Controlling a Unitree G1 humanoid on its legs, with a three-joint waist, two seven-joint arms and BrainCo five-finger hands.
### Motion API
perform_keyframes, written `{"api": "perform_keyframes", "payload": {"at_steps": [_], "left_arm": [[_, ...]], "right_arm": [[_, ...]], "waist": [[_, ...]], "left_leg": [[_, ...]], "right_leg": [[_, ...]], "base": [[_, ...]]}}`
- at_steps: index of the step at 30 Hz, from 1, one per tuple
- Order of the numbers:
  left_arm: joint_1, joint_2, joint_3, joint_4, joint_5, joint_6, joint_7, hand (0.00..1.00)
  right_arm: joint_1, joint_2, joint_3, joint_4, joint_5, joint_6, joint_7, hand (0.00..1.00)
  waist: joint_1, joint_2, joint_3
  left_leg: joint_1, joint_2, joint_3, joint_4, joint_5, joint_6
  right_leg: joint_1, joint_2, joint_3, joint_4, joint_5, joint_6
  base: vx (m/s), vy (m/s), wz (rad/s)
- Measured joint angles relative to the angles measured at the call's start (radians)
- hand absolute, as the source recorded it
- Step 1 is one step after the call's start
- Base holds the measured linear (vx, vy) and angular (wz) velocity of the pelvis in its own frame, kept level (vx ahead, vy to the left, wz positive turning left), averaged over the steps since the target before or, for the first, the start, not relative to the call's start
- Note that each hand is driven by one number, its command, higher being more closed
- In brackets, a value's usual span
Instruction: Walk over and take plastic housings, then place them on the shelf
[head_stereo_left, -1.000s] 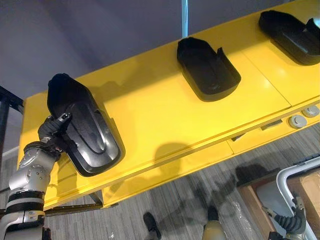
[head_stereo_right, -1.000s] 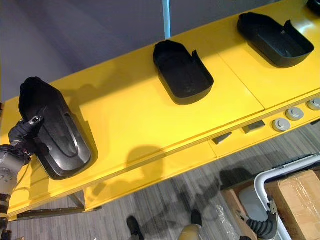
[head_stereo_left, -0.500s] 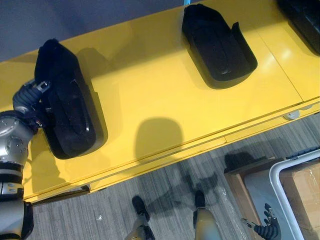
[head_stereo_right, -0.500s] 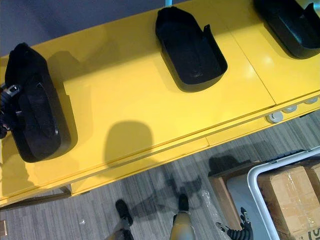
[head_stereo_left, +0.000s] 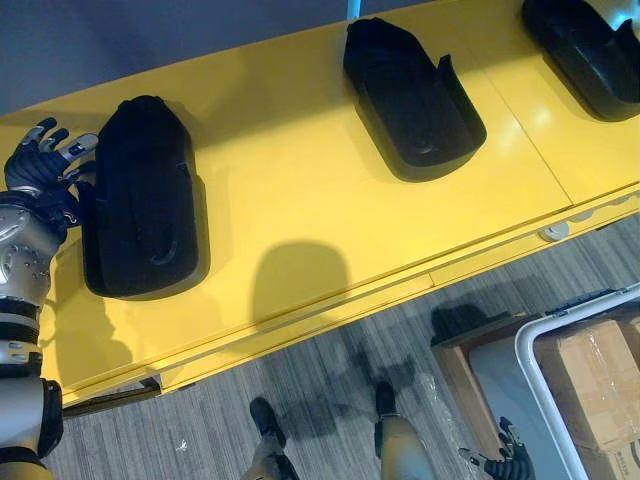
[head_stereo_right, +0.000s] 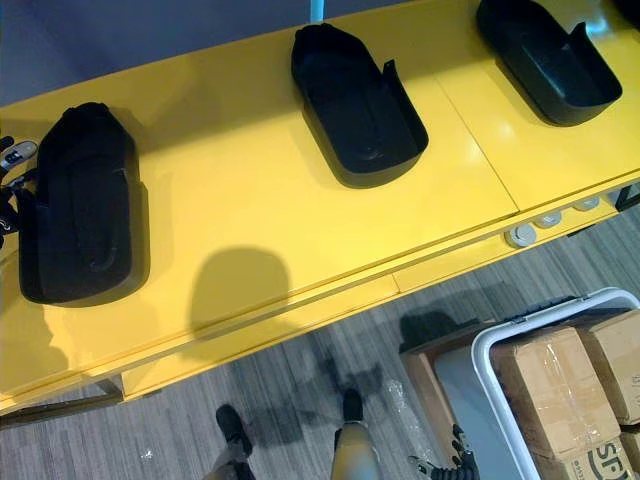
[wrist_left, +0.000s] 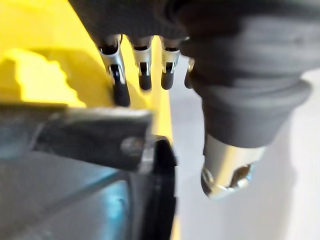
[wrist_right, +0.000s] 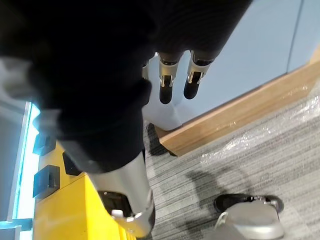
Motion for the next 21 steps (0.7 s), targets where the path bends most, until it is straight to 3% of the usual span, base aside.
{"api": "perform_keyframes", "payload": {"at_steps": [2,5,6,10,13,15,18,20,21], "left_arm": [[0.0,-0.004,0.014,-0.004,-0.026,-0.014,0.034,0.0],[0.001,-0.007,0.072,-0.041,-0.037,-0.083,0.096,0.0],[0.001,-0.007,0.1,-0.07,-0.028,-0.115,0.114,1.0],[0.007,-0.007,0.191,-0.175,0.035,-0.247,0.178,1.0],[0.136,-0.044,0.277,-0.362,0.061,-0.283,0.146,1.0],[0.306,-0.135,0.319,-0.54,0.063,-0.282,0.117,1.0],[0.604,-0.356,0.332,-0.794,0.105,-0.273,0.045,1.0],[0.838,-0.561,0.282,-0.914,0.173,-0.267,-0.004,1.0],[0.891,-0.604,0.263,-0.932,0.192,-0.266,-0.014,1.0]], "right_arm": [[0.002,0.008,0.01,0.008,0.0,0.0,0.0,0.0],[0.004,0.012,0.022,0.014,-0.001,0.0,-0.001,0.0],[0.01,0.015,0.026,0.015,-0.005,0.0,-0.001,0.0],[0.017,0.031,0.024,0.06,-0.008,0.007,-0.003,0.0],[0.038,0.033,0.02,0.102,-0.01,0.015,-0.009,0.0],[0.048,0.043,-0.002,0.135,-0.026,0.023,-0.015,0.0],[0.061,0.052,-0.017,0.172,-0.032,0.031,-0.027,0.0],[0.101,0.061,-0.038,0.175,-0.053,0.032,-0.039,0.0],[0.11,0.069,-0.052,0.175,-0.054,0.031,-0.04,0.0]], "waist": [[0.001,0.0,-0.002],[0.003,0.0,-0.005],[0.008,0.001,-0.018],[0.017,0.006,-0.092],[0.023,0.035,-0.167],[0.037,0.058,-0.215],[0.049,0.082,-0.259],[0.07,0.092,-0.286],[0.077,0.093,-0.292]], "left_leg": [[0.013,0.0,0.001,-0.002,0.0,0.0],[0.047,-0.001,0.003,-0.012,0.0,0.0],[0.064,-0.002,0.004,-0.02,0.0,-0.001],[0.114,-0.003,0.006,-0.038,-0.001,-0.001],[0.141,-0.004,-0.004,-0.044,-0.008,-0.009],[0.156,-0.006,-0.009,-0.045,-0.014,-0.016],[0.179,-0.008,-0.029,-0.045,-0.018,-0.022],[0.18,-0.008,-0.047,-0.045,-0.025,-0.028],[0.178,-0.008,-0.052,-0.045,-0.025,-0.028]], "right_leg": [[0.013,0.0,0.0,-0.007,-0.001,0.0],[0.049,0.002,-0.001,-0.017,0.002,0.003],[0.064,0.002,-0.002,-0.022,0.003,0.005],[0.126,0.004,-0.014,-0.056,0.002,0.006],[0.187,0.002,-0.049,-0.094,0.0,0.008],[0.221,0.0,-0.063,-0.11,-0.002,0.012],[0.275,-0.003,-0.101,-0.128,-0.01,0.017],[0.287,-0.003,-0.127,-0.132,-0.022,0.014],[0.292,-0.003,-0.134,-0.136,-0.022,0.013]], "base": [[-0.02,0.002,-0.01],[0.0,0.0,0.0],[0.05,0.015,-0.03],[0.08,0.017,0.03],[0.08,0.018,0.21],[0.08,0.018,0.2],[0.03,0.009,0.31],[-0.05,0.004,0.32],[-0.03,0.003,0.26]]}}
